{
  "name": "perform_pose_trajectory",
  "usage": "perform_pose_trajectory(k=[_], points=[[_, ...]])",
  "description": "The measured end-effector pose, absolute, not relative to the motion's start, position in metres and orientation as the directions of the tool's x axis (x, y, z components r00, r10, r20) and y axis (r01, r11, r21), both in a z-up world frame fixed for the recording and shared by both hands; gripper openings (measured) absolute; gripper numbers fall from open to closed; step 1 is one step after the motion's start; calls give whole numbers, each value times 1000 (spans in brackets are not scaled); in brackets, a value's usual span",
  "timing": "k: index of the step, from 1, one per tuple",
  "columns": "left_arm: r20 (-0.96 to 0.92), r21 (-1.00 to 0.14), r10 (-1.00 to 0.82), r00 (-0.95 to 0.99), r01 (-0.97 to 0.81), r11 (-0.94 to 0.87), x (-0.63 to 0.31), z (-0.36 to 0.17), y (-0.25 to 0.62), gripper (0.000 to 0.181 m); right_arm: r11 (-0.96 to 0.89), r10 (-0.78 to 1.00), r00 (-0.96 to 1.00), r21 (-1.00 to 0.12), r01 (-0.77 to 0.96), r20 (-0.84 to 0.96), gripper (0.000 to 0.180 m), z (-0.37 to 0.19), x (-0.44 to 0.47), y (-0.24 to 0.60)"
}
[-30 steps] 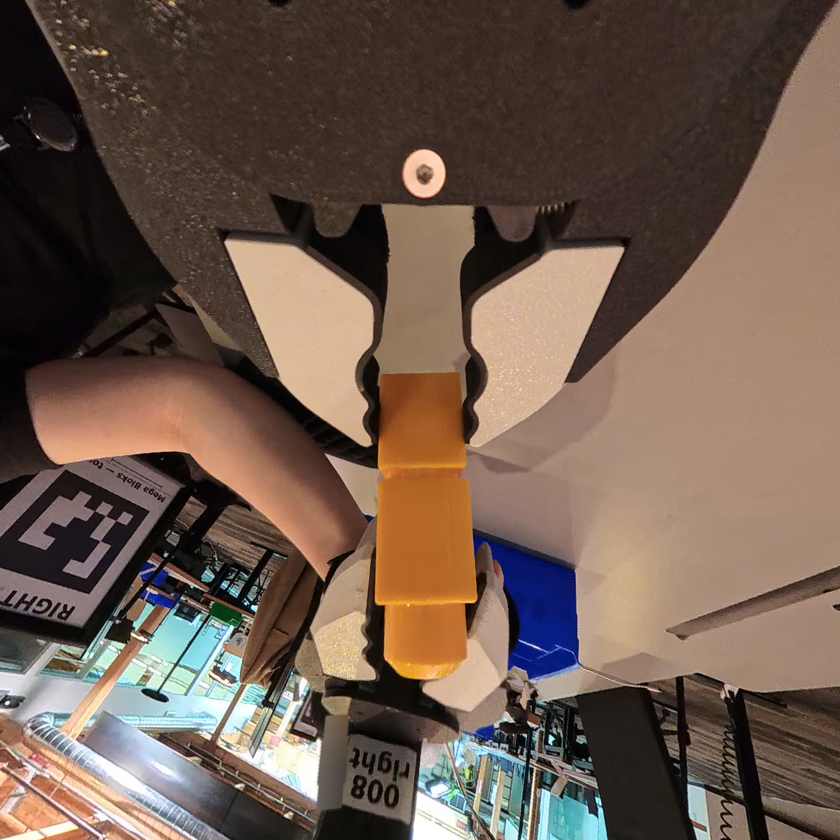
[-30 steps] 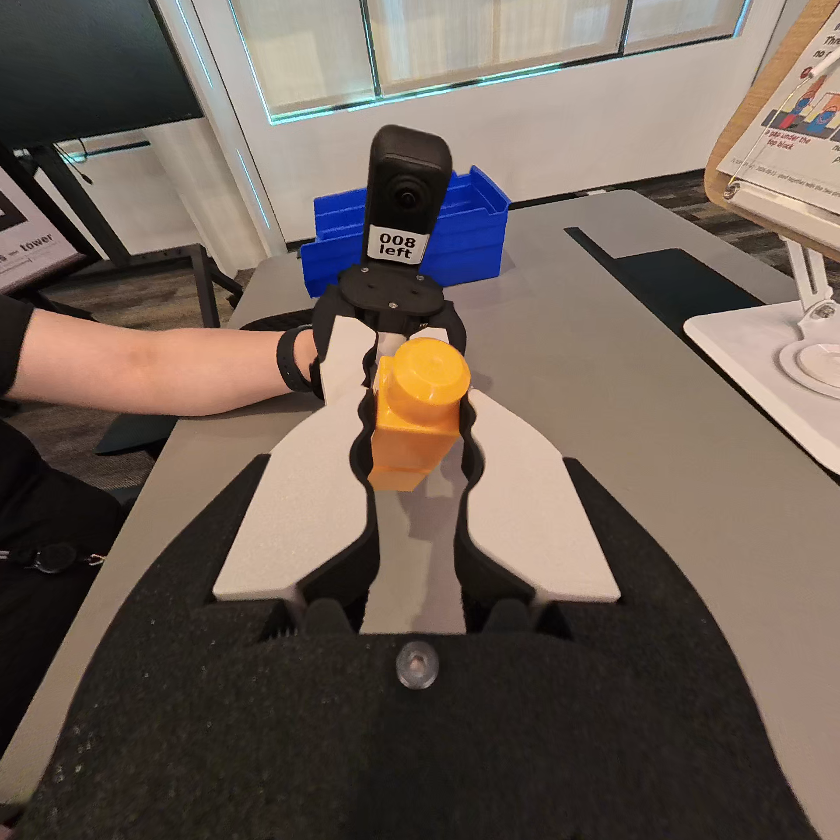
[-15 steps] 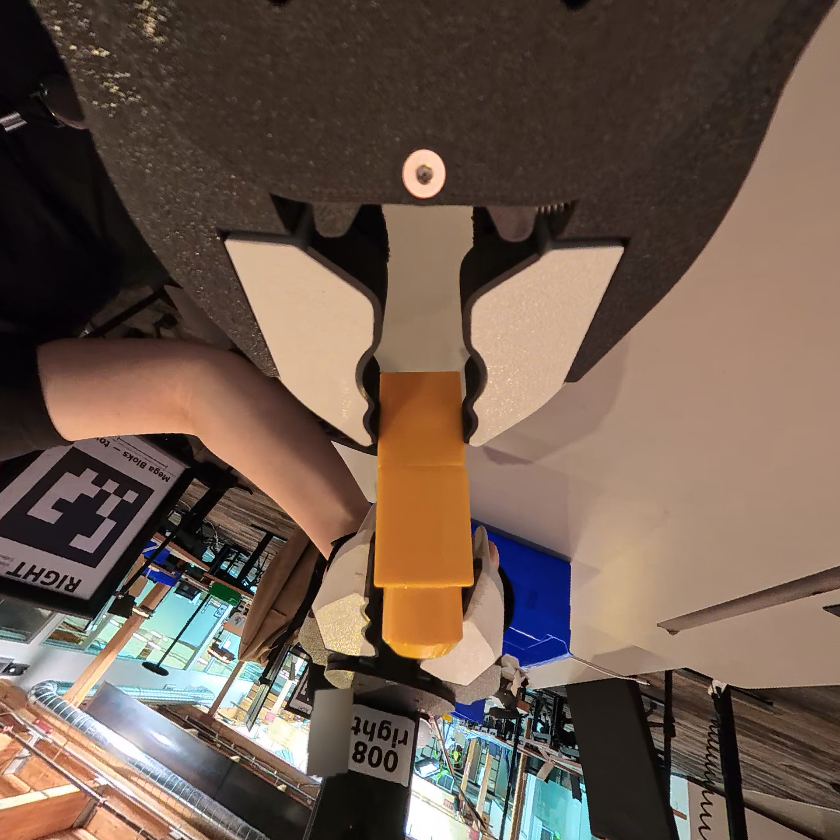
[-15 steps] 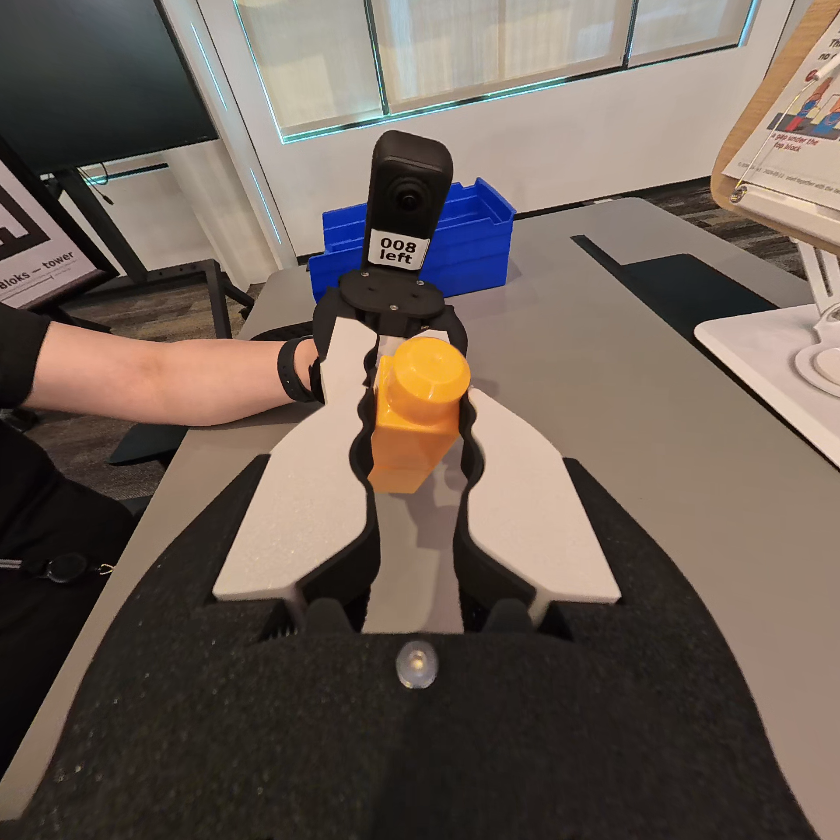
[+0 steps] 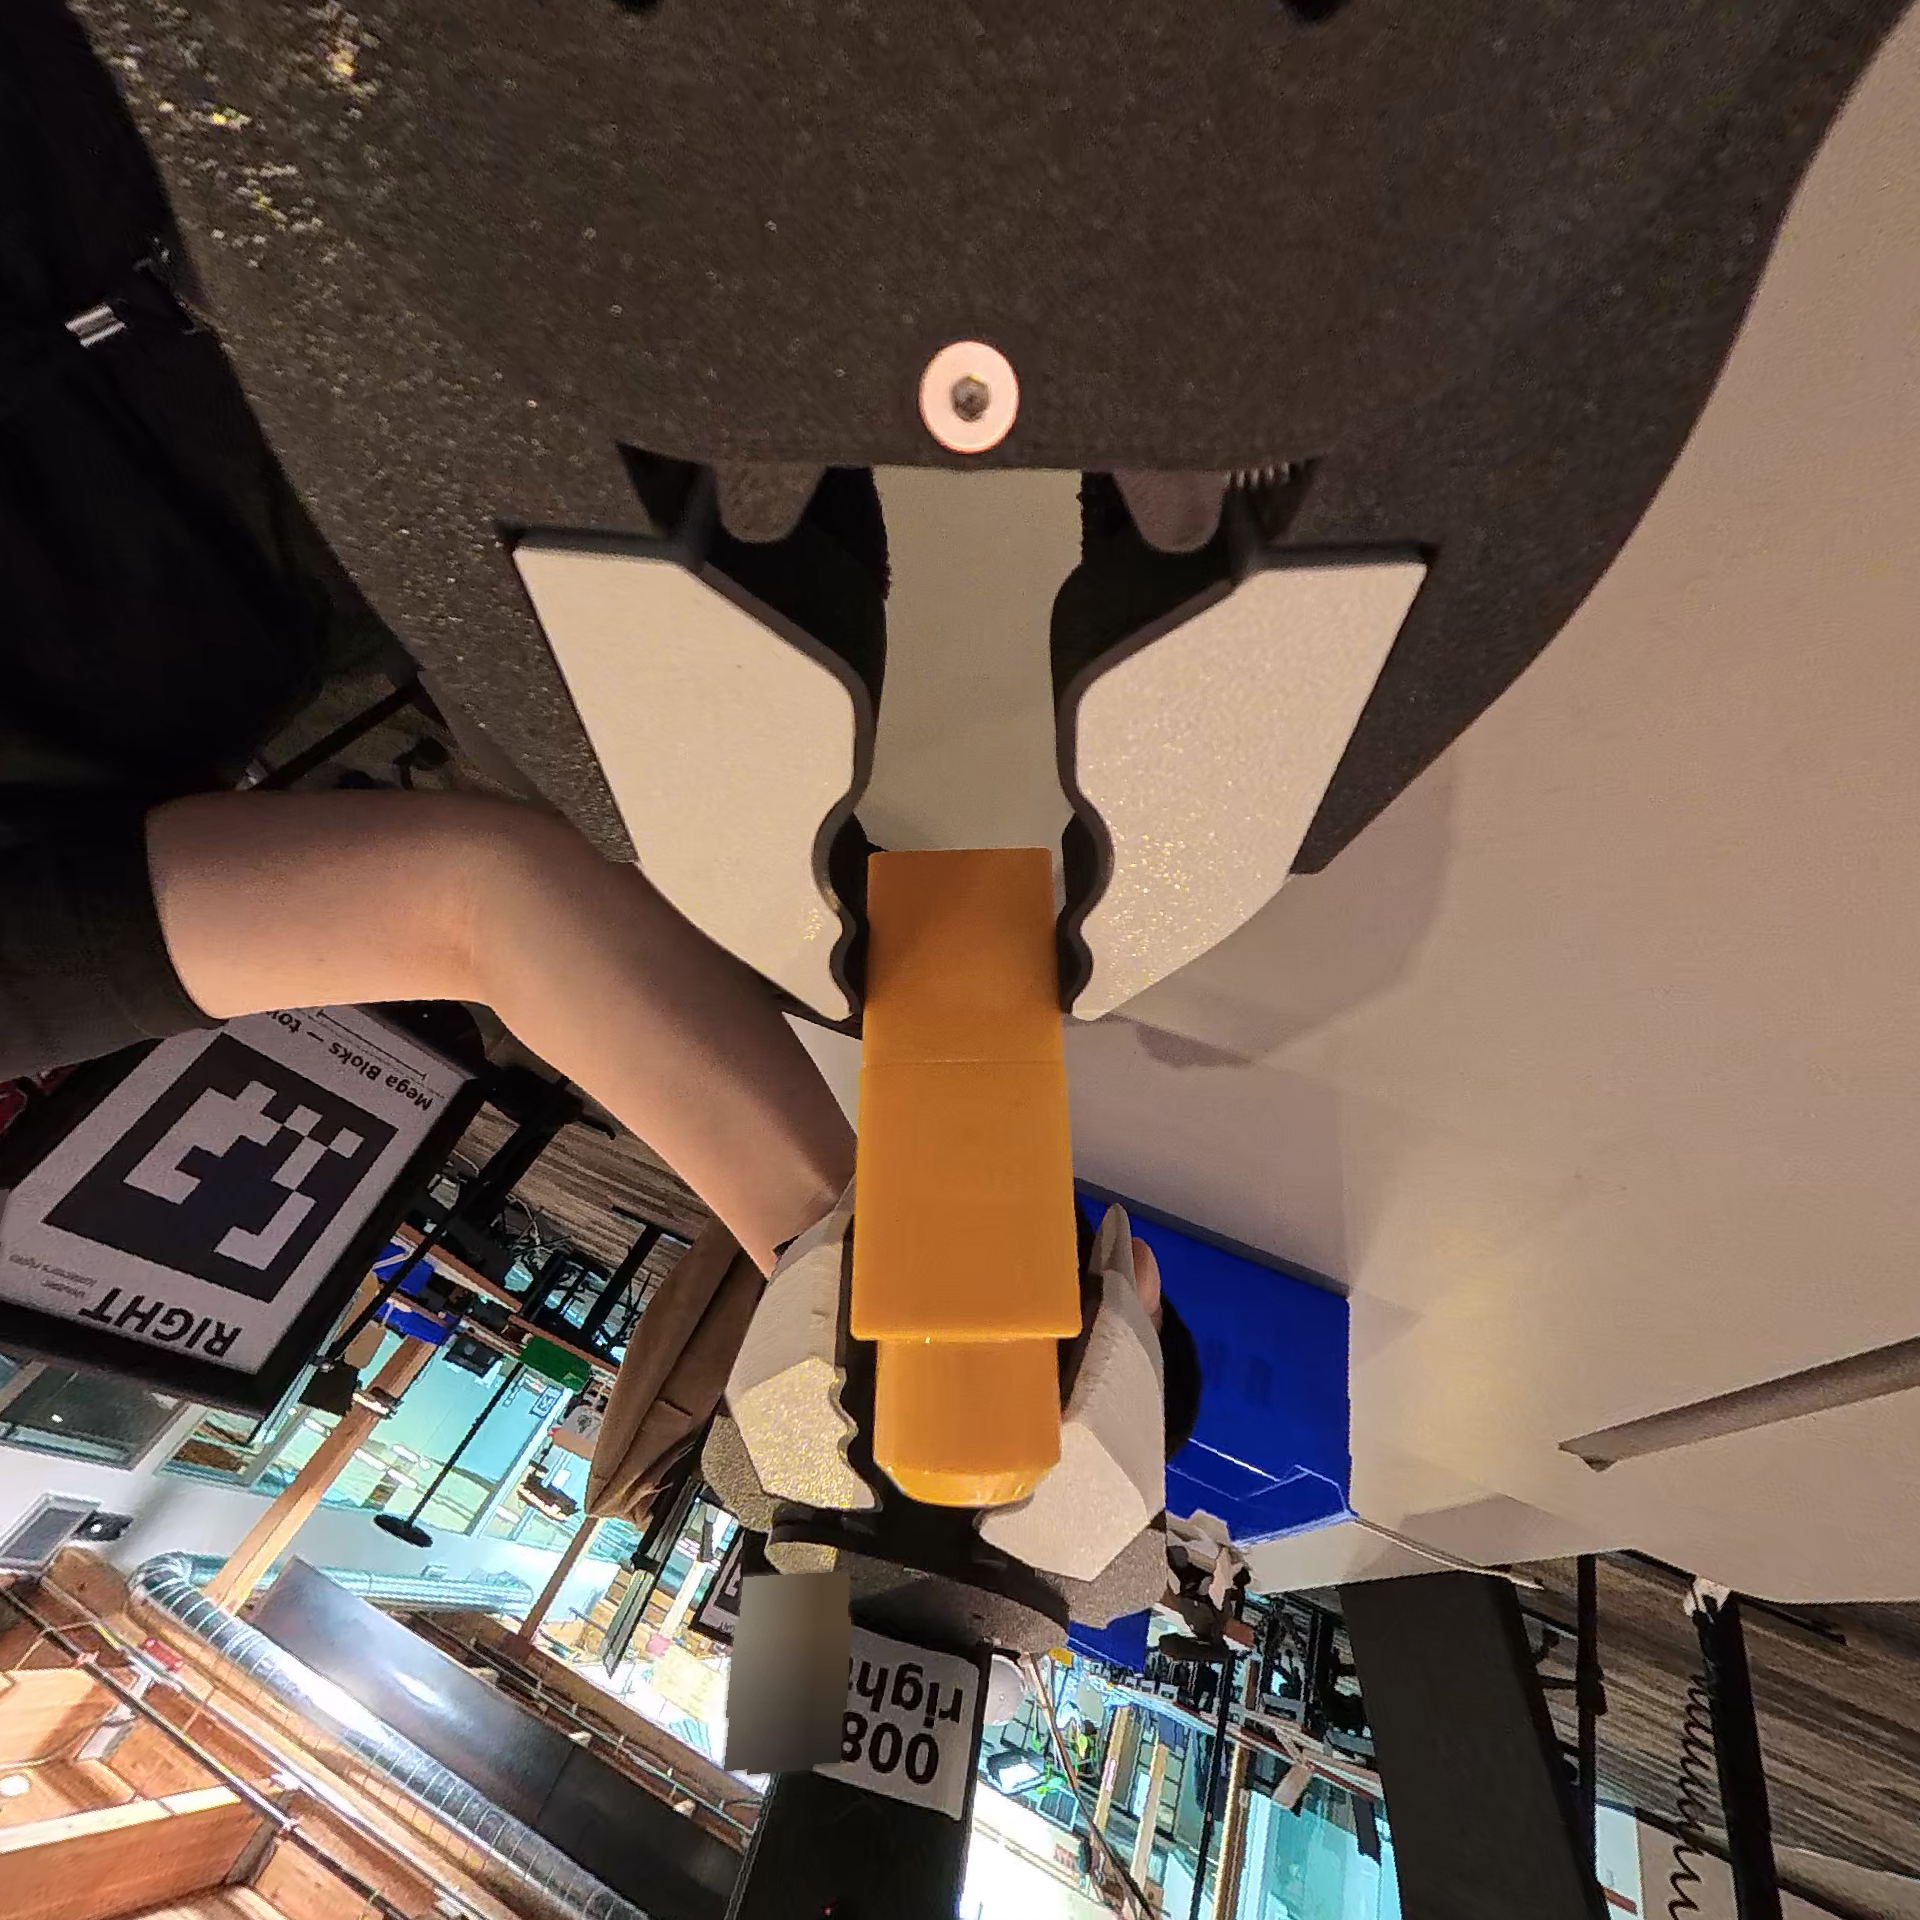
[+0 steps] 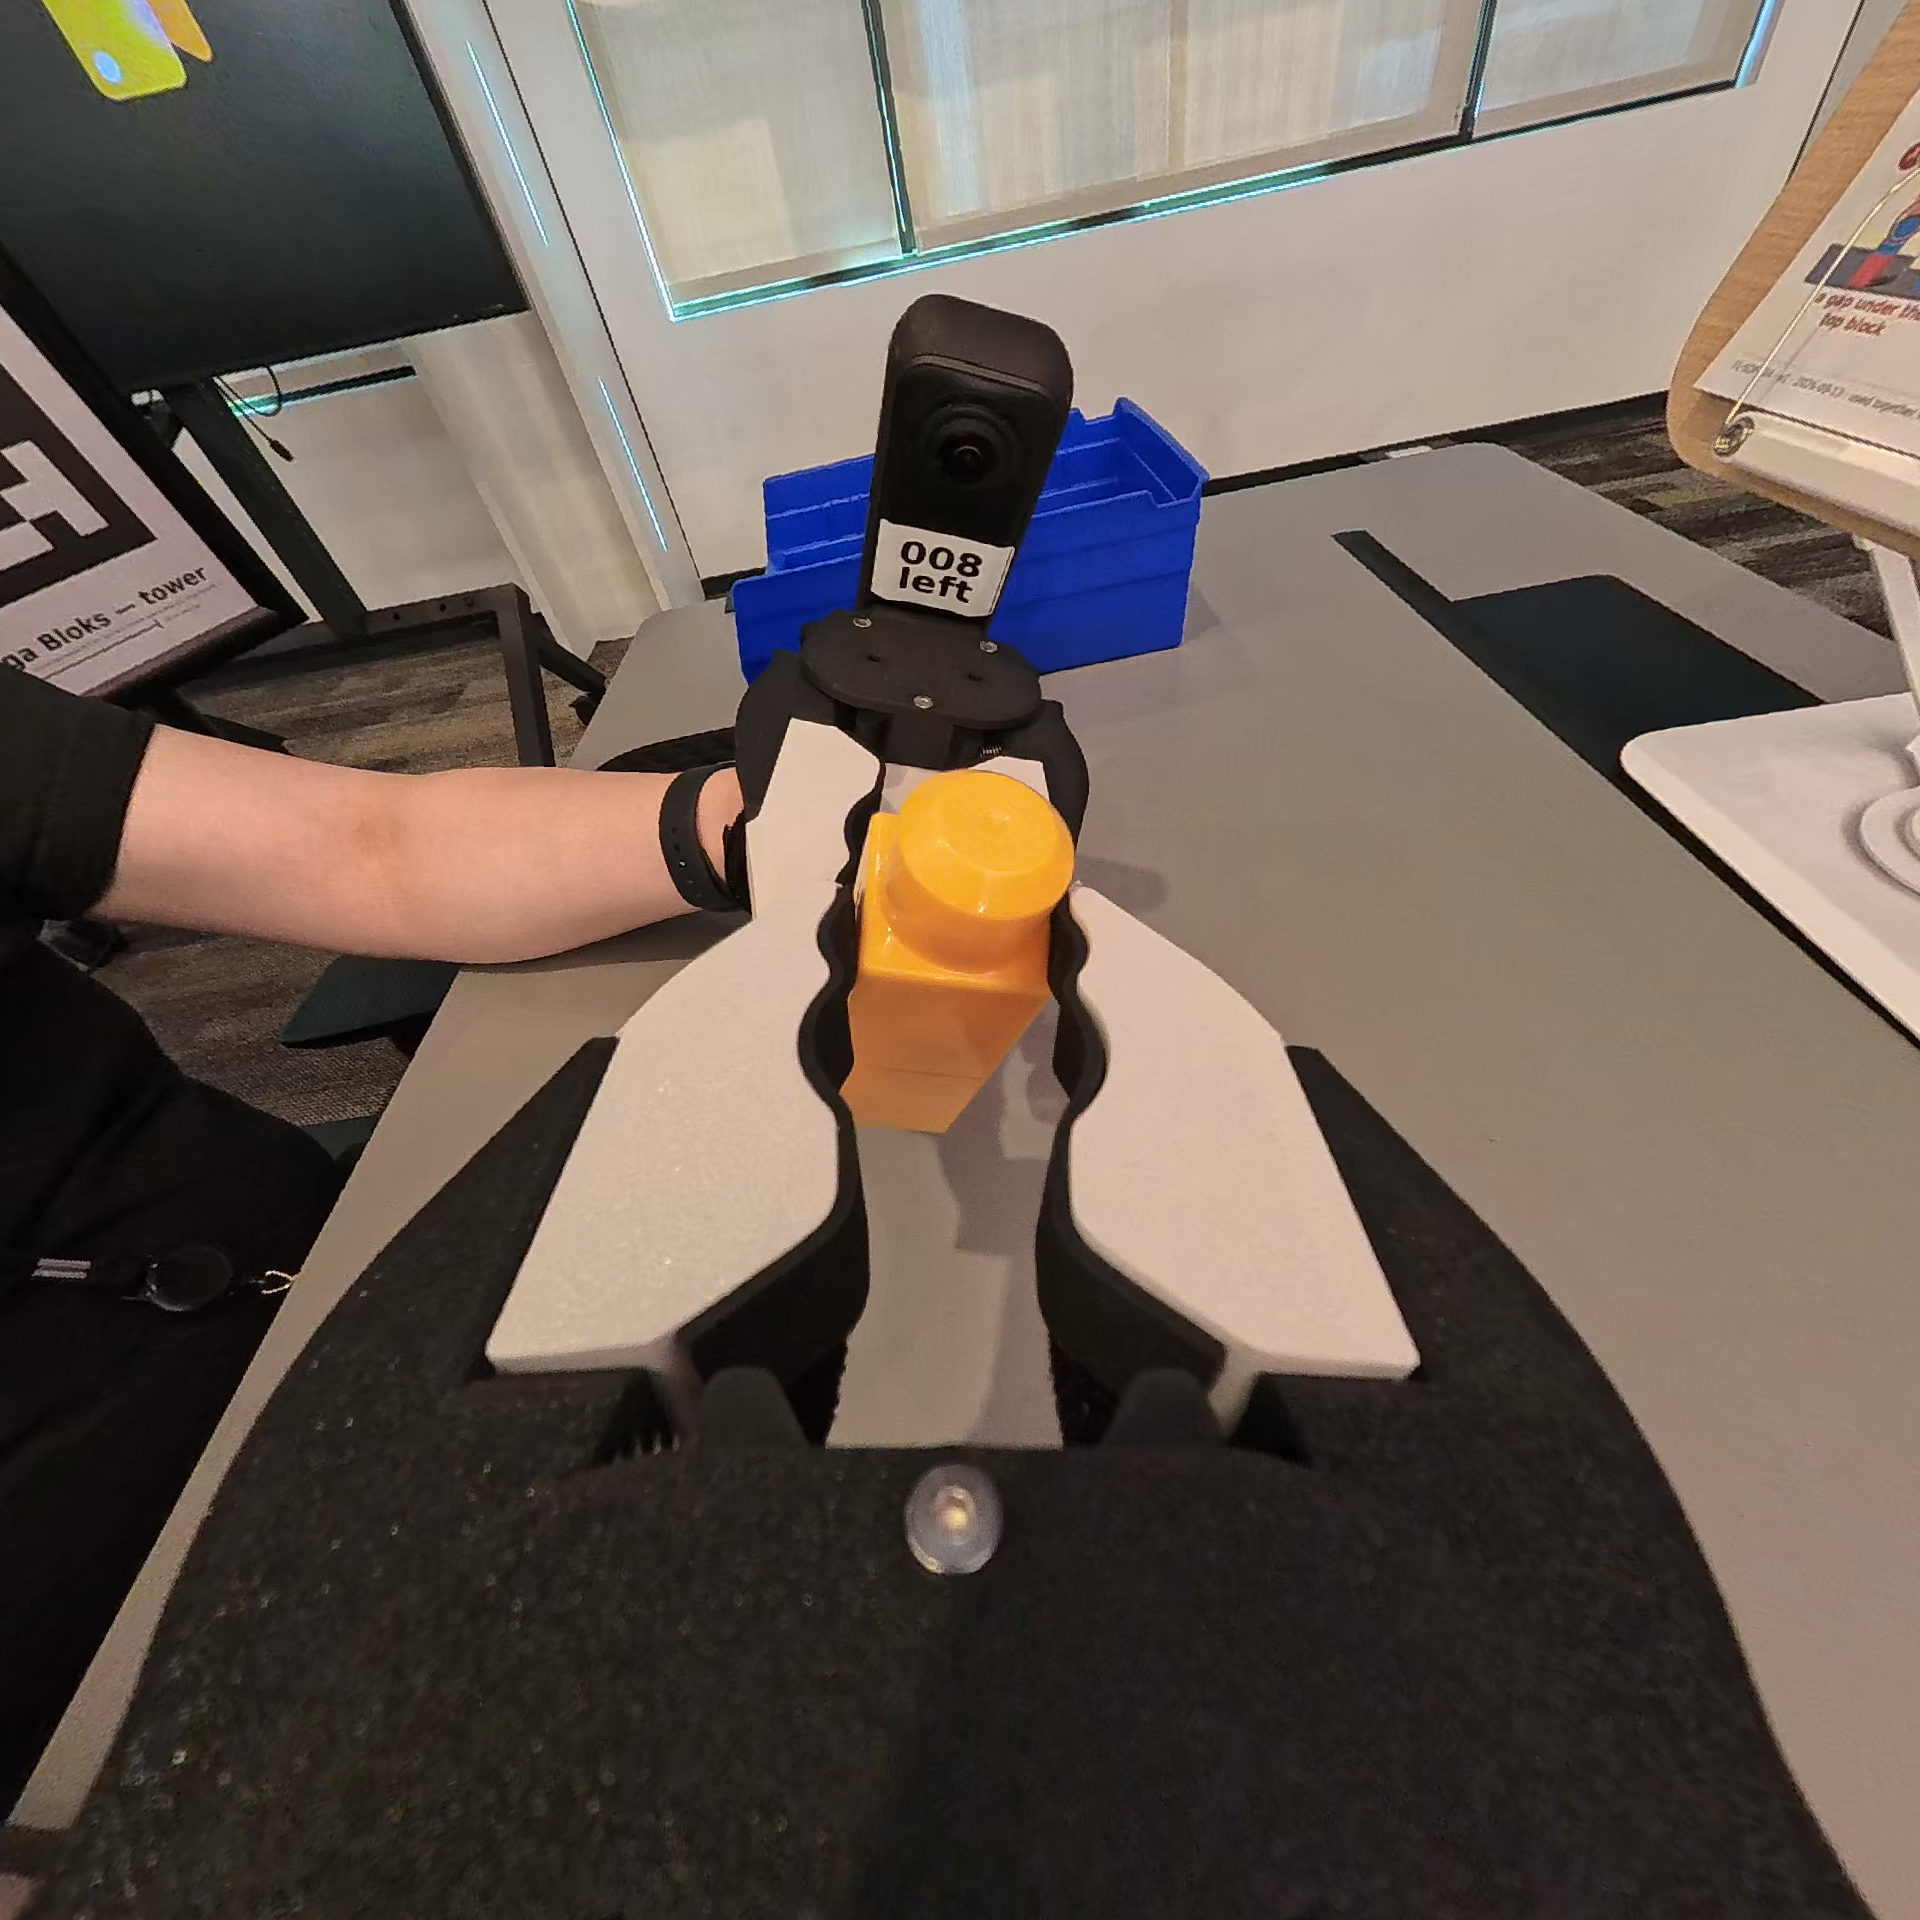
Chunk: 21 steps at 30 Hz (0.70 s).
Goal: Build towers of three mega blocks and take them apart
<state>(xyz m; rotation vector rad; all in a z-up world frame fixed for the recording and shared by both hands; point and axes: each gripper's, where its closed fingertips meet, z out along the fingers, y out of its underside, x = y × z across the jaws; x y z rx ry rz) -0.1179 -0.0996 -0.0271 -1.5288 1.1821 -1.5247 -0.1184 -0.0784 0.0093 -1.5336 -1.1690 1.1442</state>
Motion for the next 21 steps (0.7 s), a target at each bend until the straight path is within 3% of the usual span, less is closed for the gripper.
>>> perform_pose_trajectory(k=[11,15,19,21], points=[[383,-923,-920,-89,-81,-376,-121,-25,-91,34,-144,978,174,-977,158,-116,36,9,-121,-72],[342,-940,-938,-55,-23,-341,-130,-15,-84,34,-111,969,236,-981,161,-71,58,6,-124,-63],[316,-949,-947,-52,-41,-314,-130,-17,-86,34,-167,979,139,-974,154,-146,39,2,-139,-74],[309,-951,-950,-48,-32,-308,-130,-16,-85,34,-196,976,123,-969,152,-178,37,1,-141,-75]])
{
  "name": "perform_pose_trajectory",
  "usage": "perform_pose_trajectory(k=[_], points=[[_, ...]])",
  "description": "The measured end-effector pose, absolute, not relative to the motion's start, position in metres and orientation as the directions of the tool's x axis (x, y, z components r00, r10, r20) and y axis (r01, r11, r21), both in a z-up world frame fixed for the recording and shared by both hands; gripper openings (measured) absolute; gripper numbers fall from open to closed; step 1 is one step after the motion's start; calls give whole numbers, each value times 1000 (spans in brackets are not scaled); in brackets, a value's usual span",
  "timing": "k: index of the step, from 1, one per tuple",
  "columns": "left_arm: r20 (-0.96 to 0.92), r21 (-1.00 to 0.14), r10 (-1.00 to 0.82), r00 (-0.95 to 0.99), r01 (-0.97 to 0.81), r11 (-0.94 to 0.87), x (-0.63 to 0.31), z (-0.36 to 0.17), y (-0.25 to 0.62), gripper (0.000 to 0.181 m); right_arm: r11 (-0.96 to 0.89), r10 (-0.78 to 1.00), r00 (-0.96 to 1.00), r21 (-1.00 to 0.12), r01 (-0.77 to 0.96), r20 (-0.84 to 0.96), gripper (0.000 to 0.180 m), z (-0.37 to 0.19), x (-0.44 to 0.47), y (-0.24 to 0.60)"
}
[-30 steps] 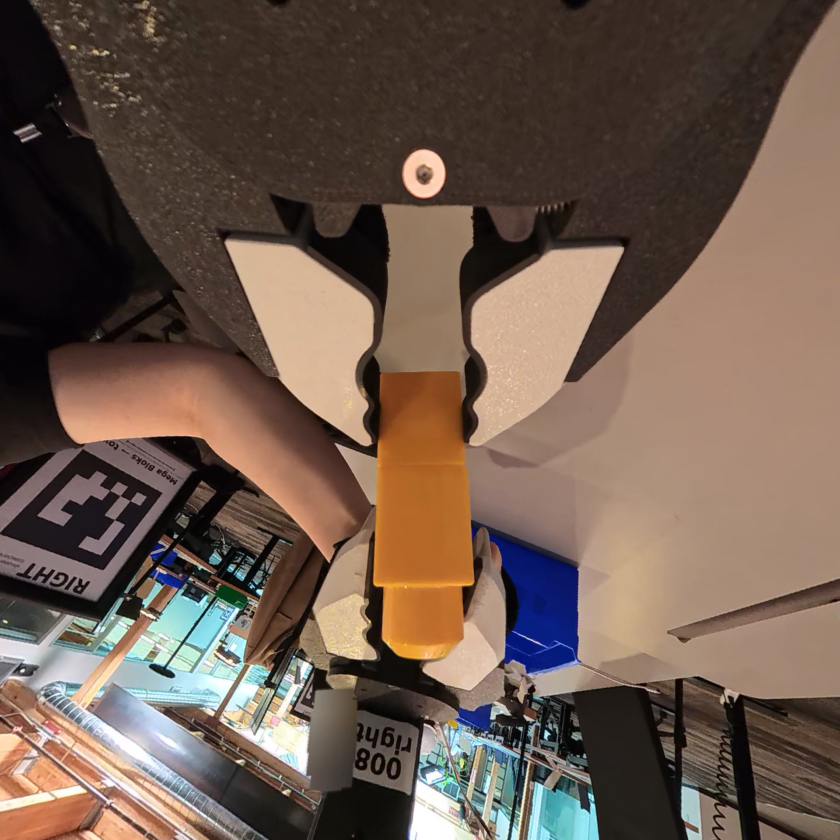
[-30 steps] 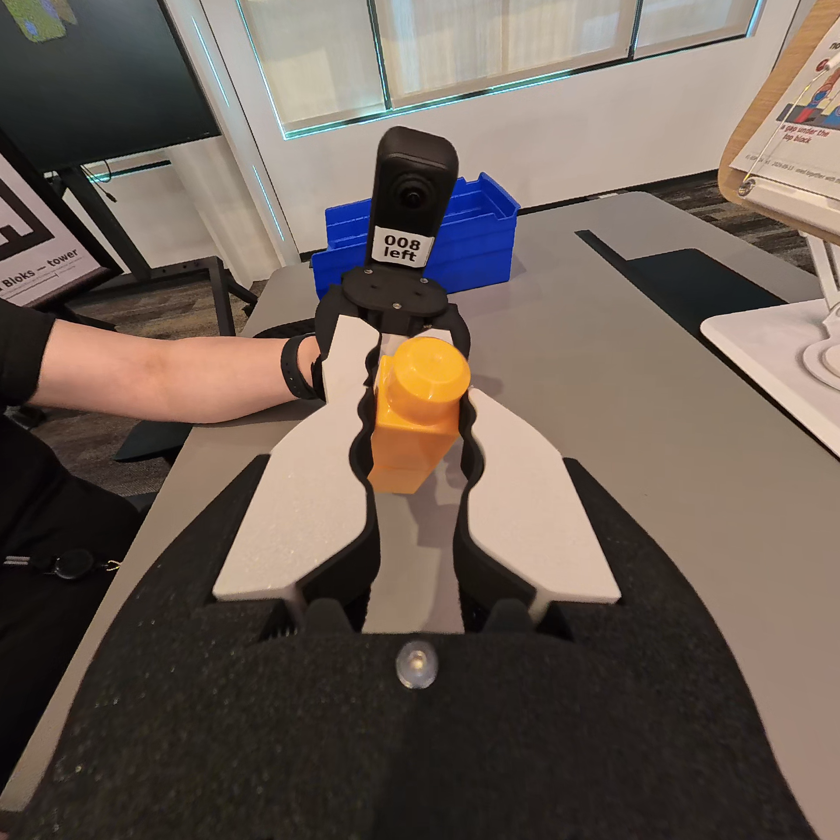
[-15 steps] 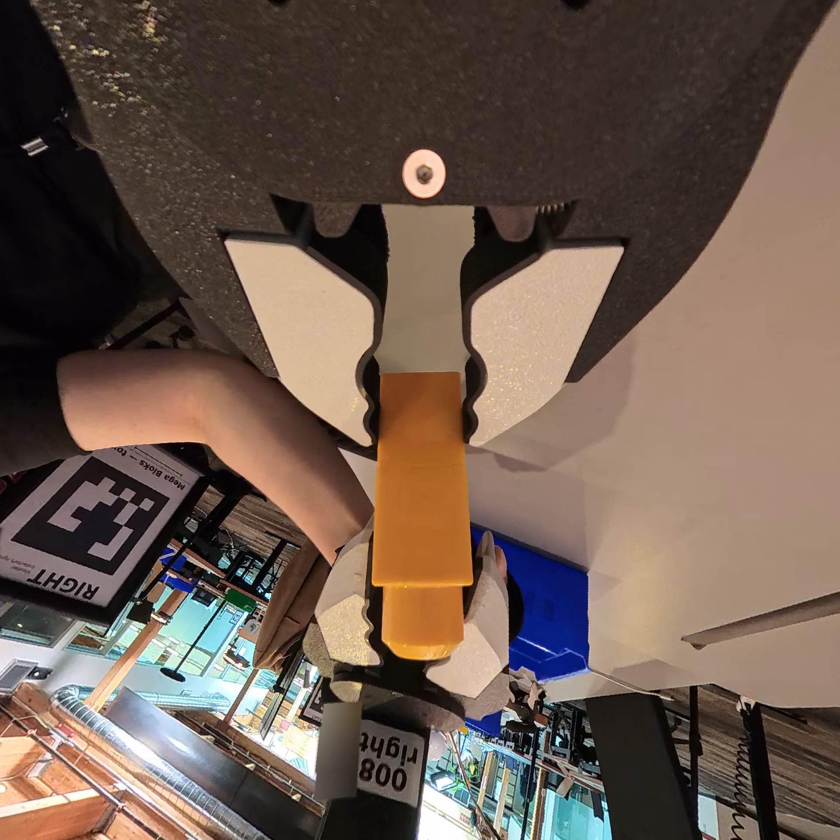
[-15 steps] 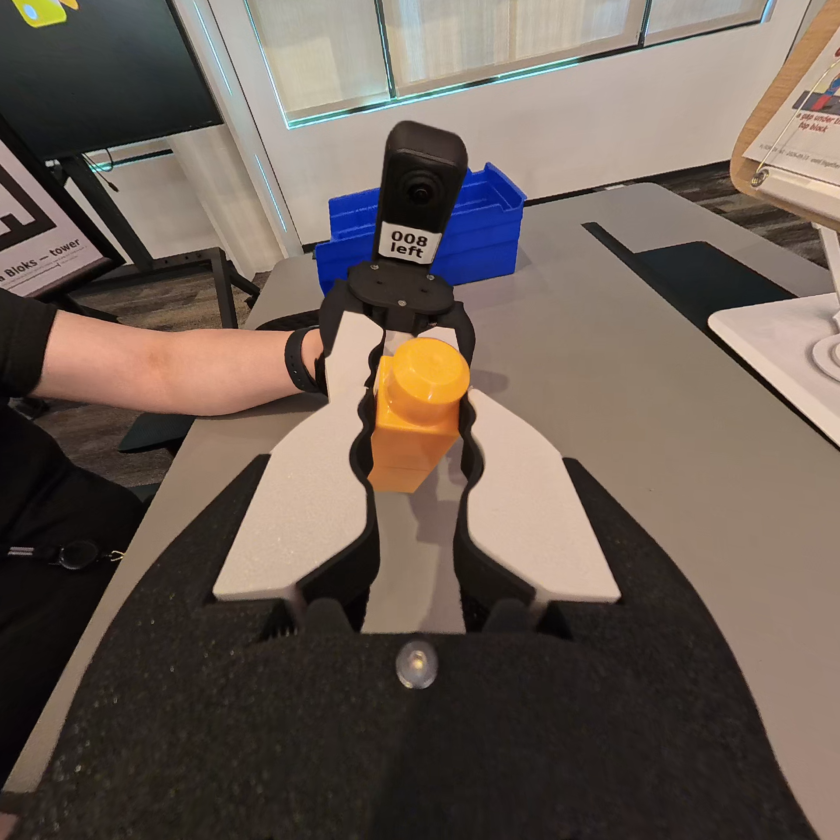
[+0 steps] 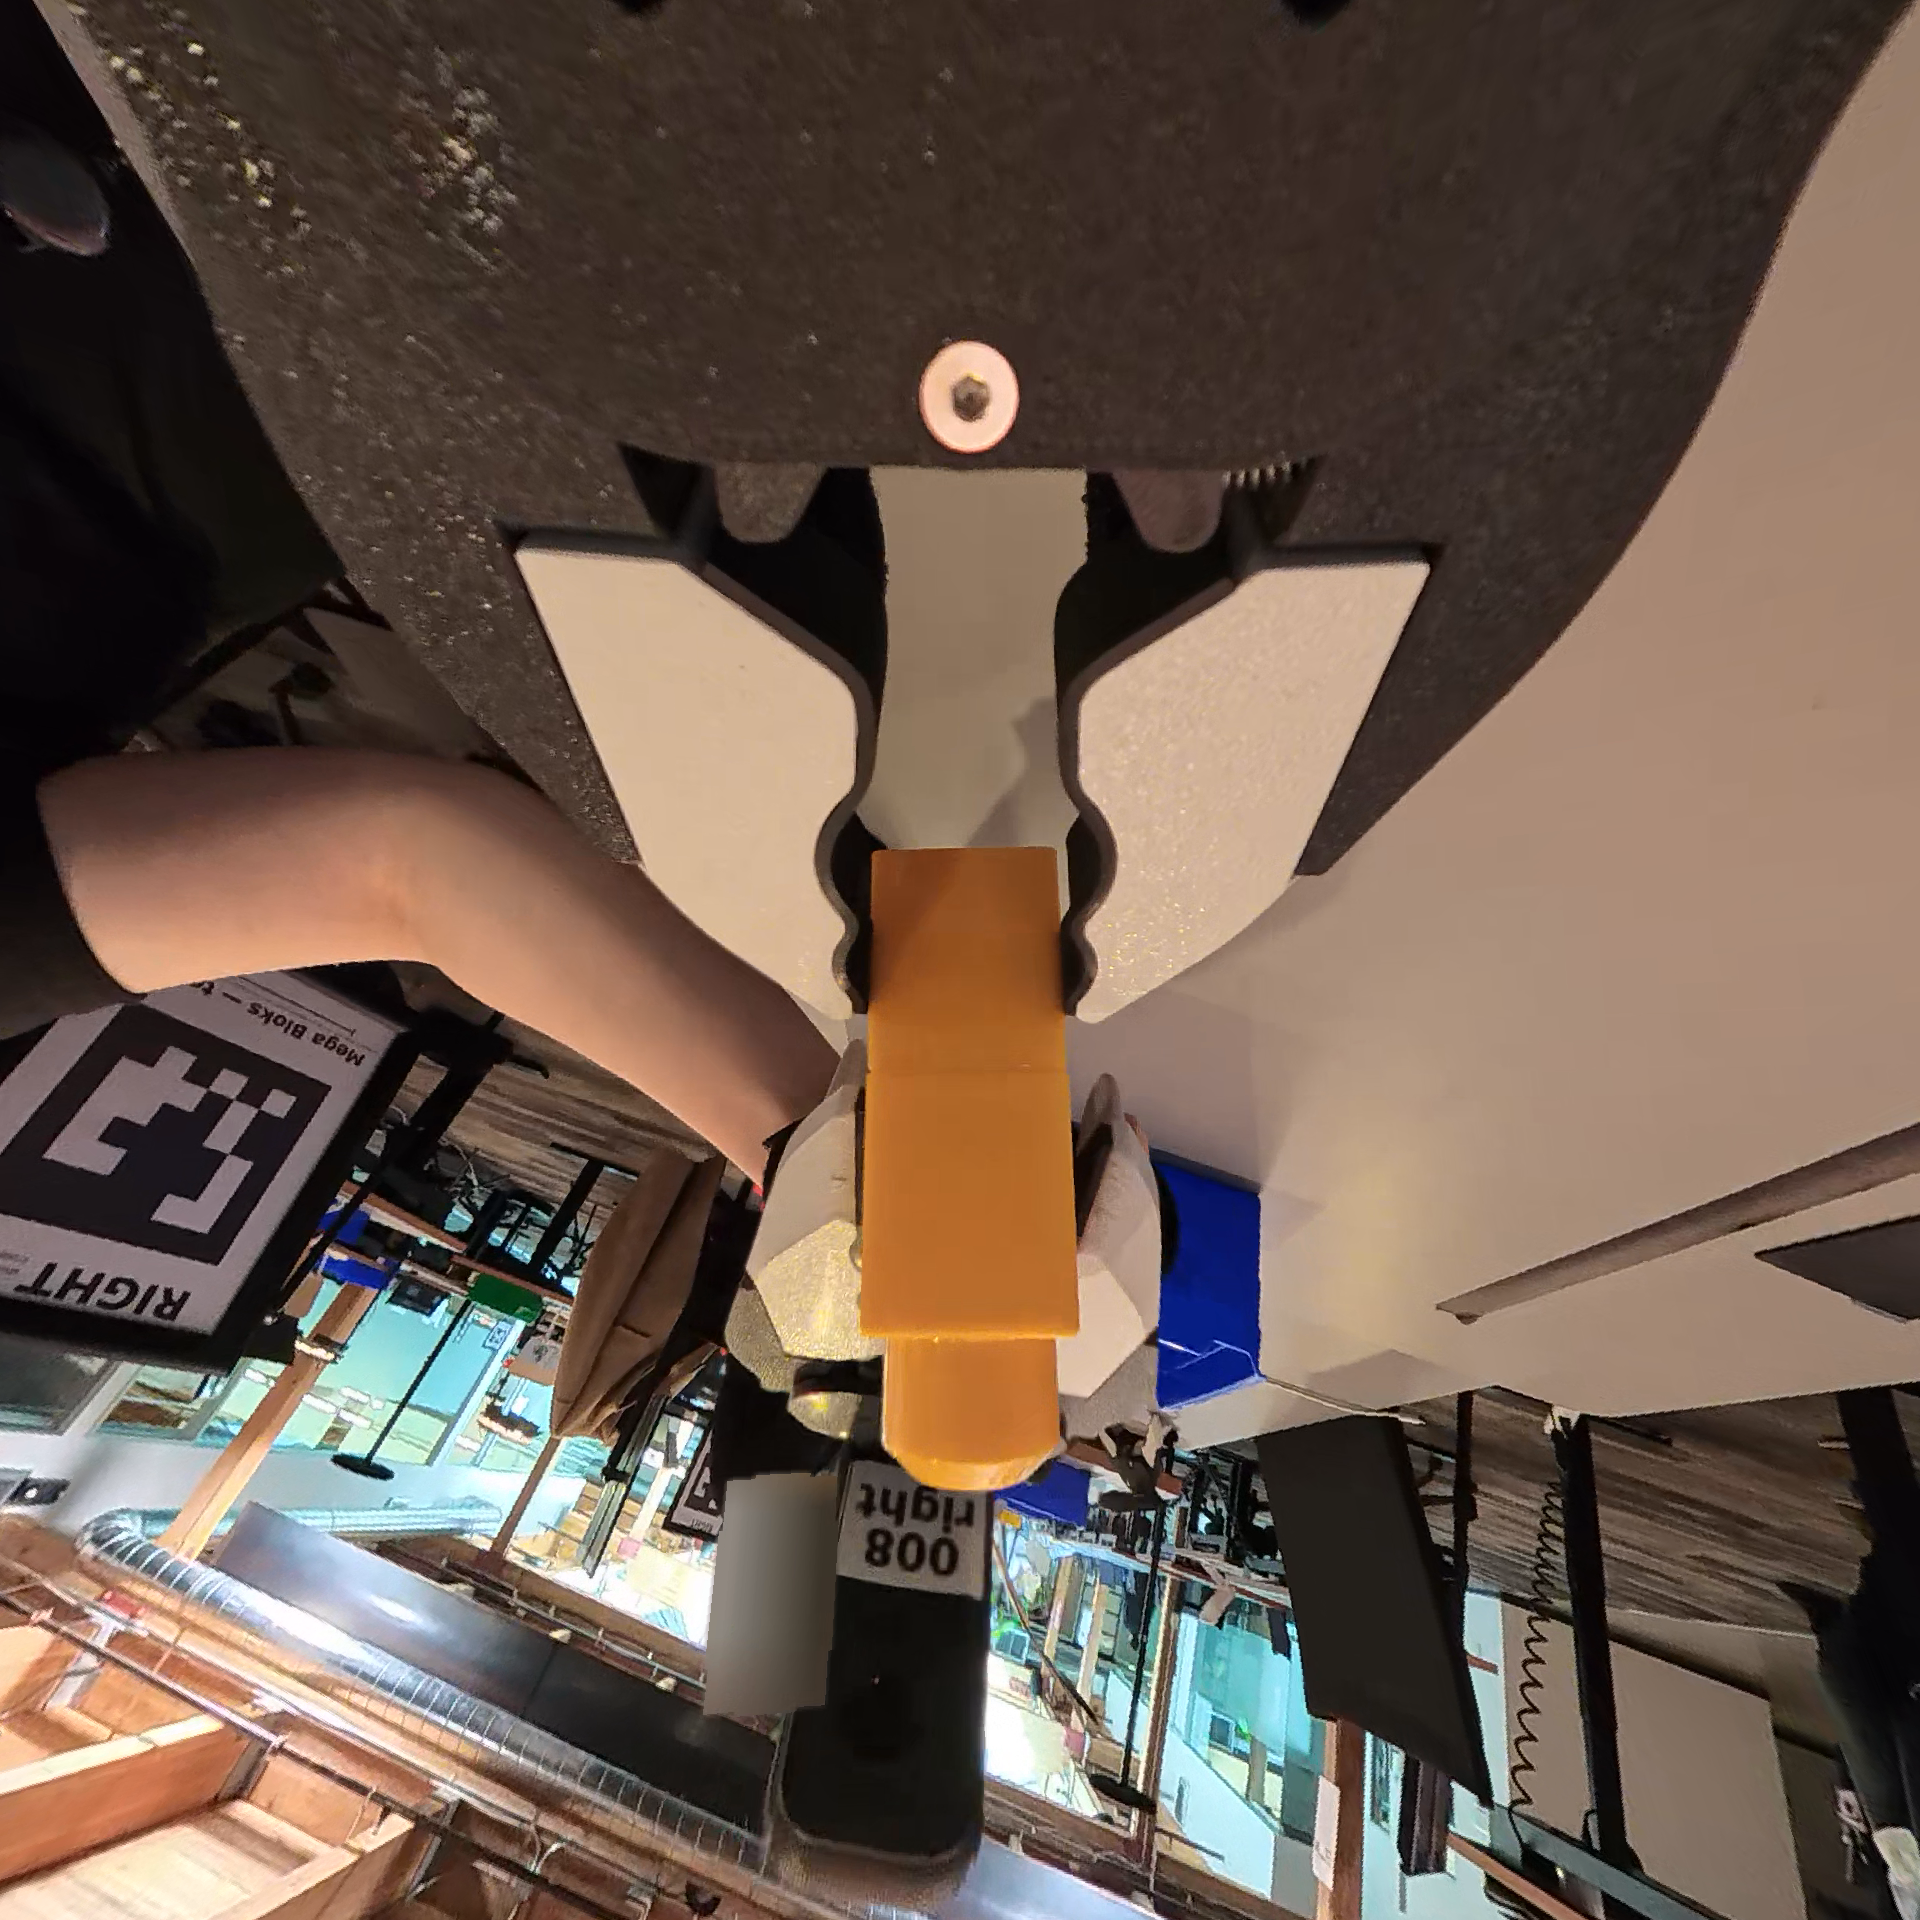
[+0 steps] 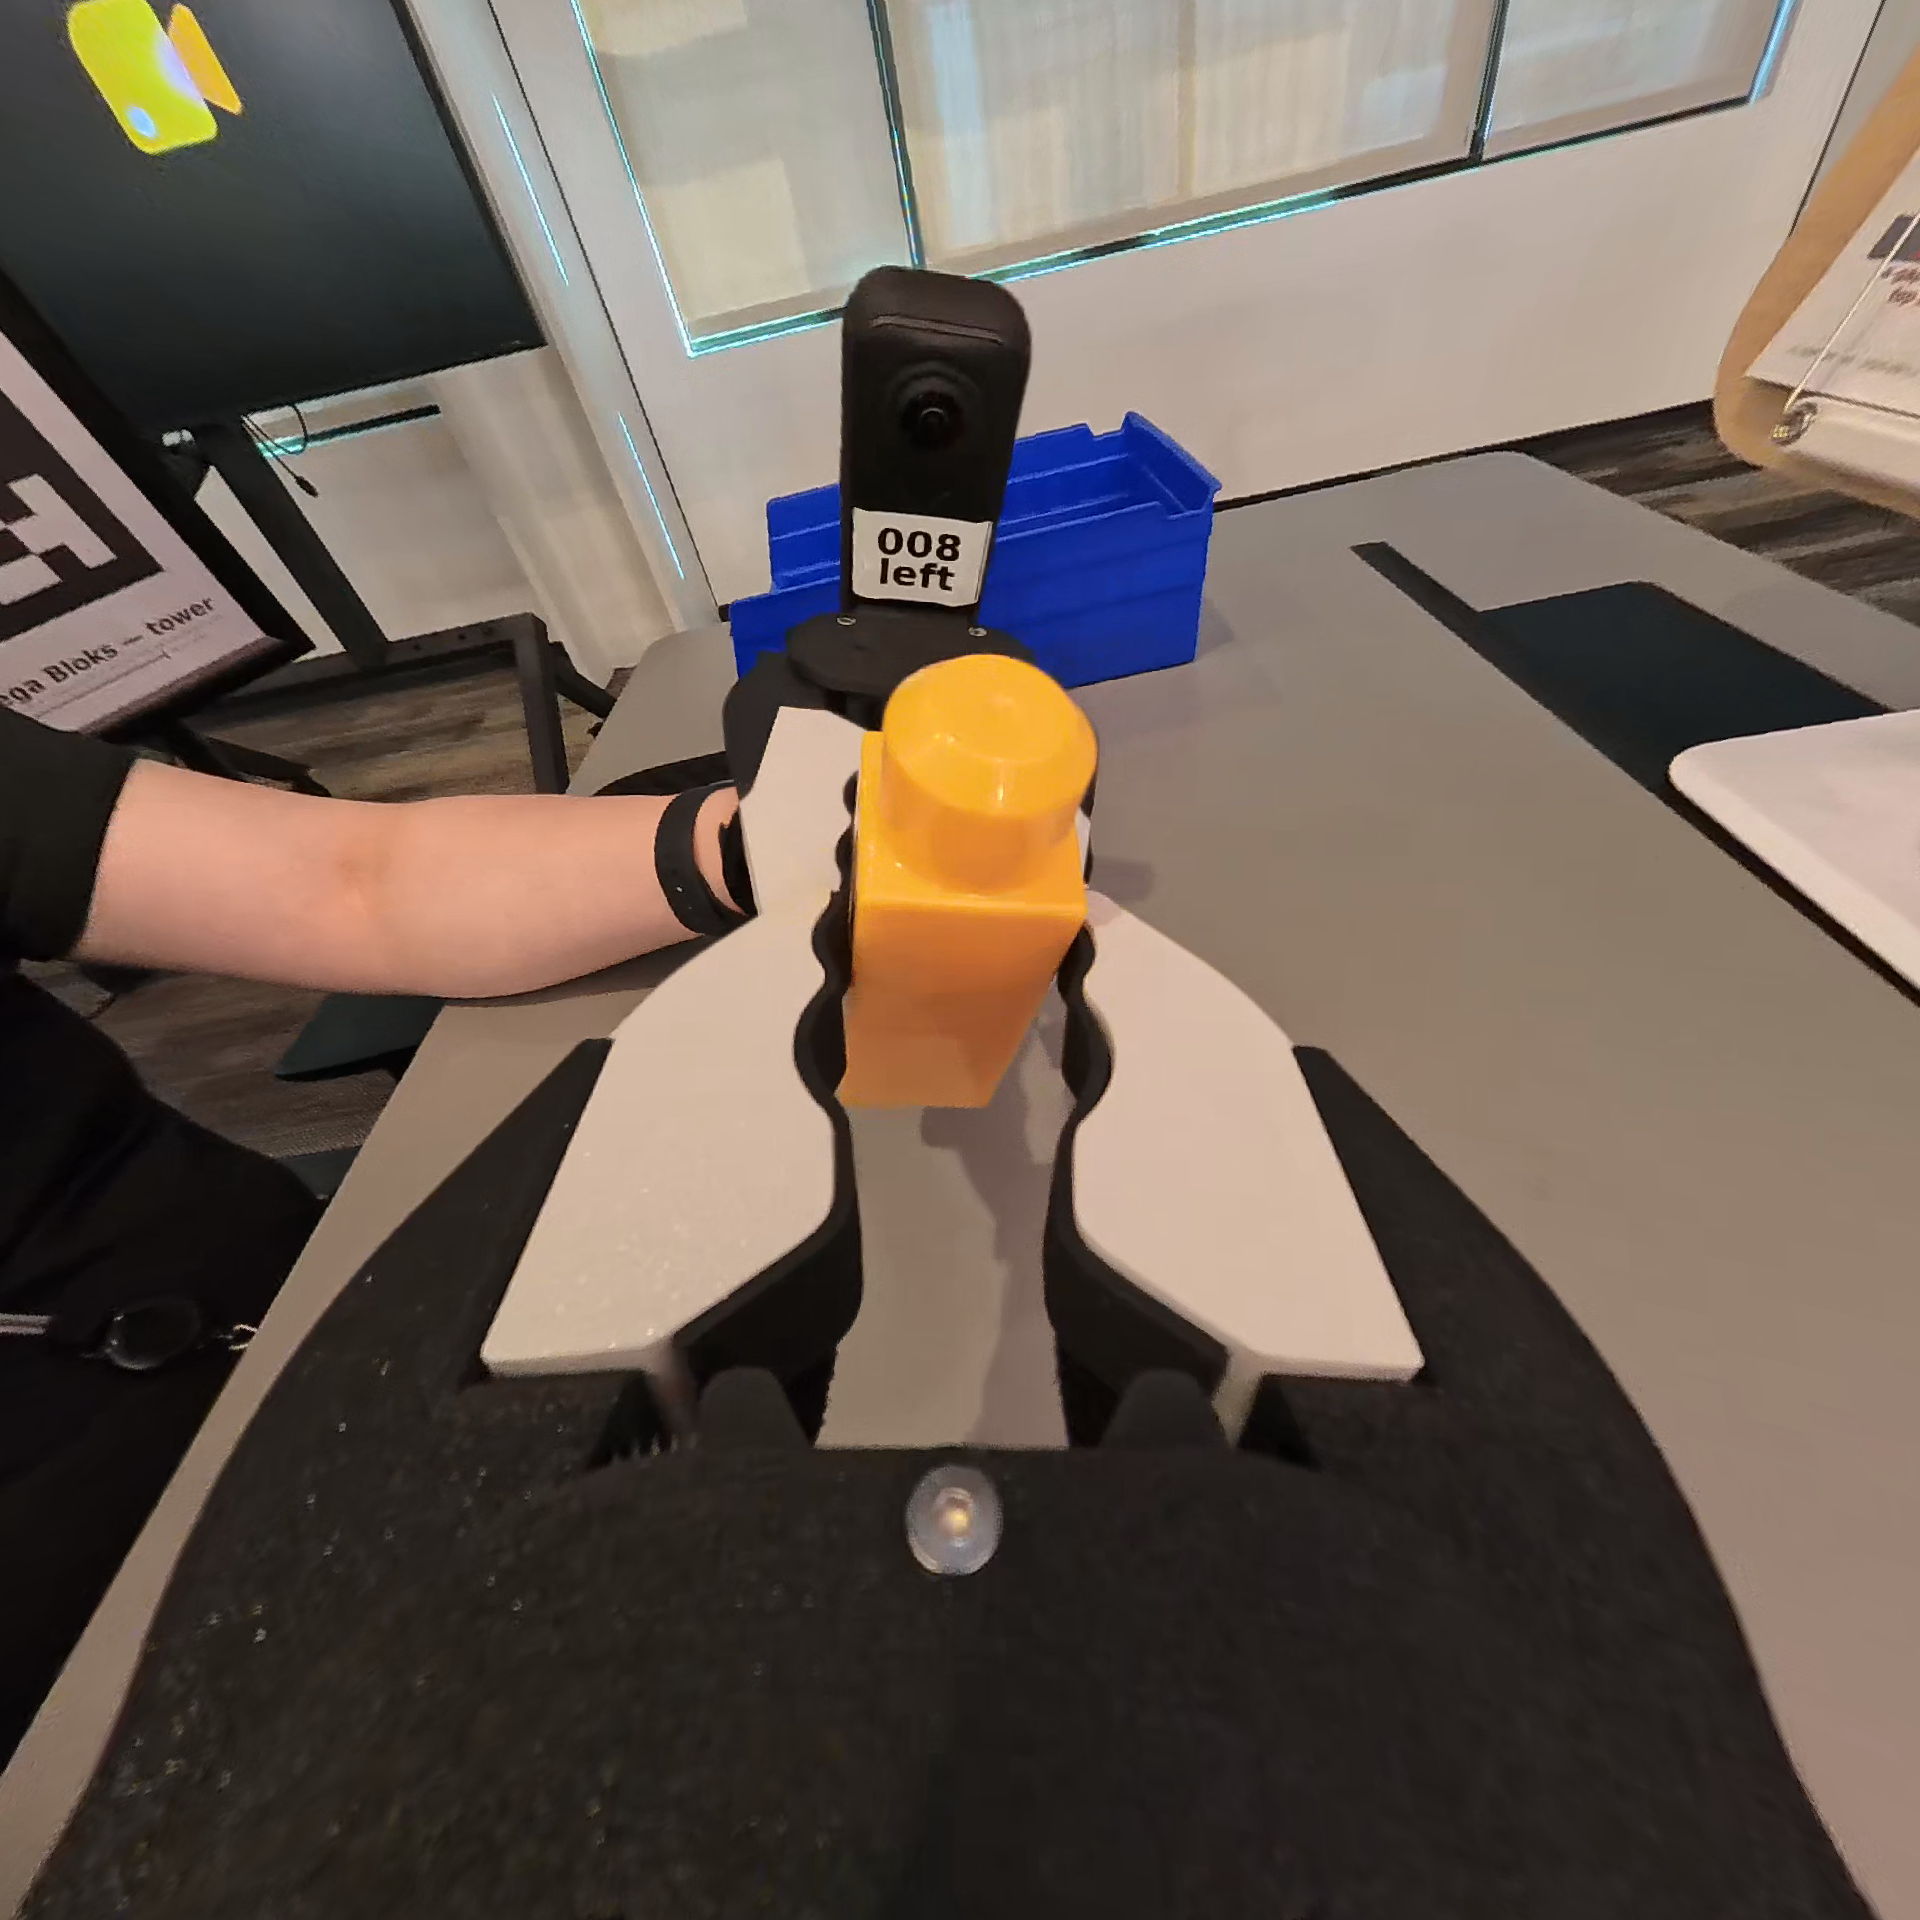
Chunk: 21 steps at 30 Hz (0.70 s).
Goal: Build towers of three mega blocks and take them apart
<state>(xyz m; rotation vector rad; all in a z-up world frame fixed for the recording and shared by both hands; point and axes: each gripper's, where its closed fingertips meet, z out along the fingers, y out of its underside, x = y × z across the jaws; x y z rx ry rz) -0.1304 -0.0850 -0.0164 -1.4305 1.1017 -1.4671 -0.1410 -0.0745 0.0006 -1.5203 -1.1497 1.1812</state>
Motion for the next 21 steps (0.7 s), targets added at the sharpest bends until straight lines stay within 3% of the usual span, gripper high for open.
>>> perform_pose_trajectory(k=[4,8,14,17,21], points=[[289,-957,-957,0,-33,-289,-130,-19,-79,35,-184,977,135,-970,158,-163,37,-2,-139,-73],[310,-941,-944,116,-103,-322,-139,-29,-65,64,-134,982,152,-978,159,-109,36,0,-137,-72],[341,-933,-883,323,1,-360,-208,32,-54,44,-117,976,197,-989,94,-97,36,11,-121,-66],[224,-924,-804,550,-143,-355,-274,48,-65,39,-129,974,198,-989,70,-113,36,13,-117,-63],[-26,-819,-520,854,-317,-479,-416,50,-71,41,-138,971,205,-987,77,-120,36,13,-116,-59]])
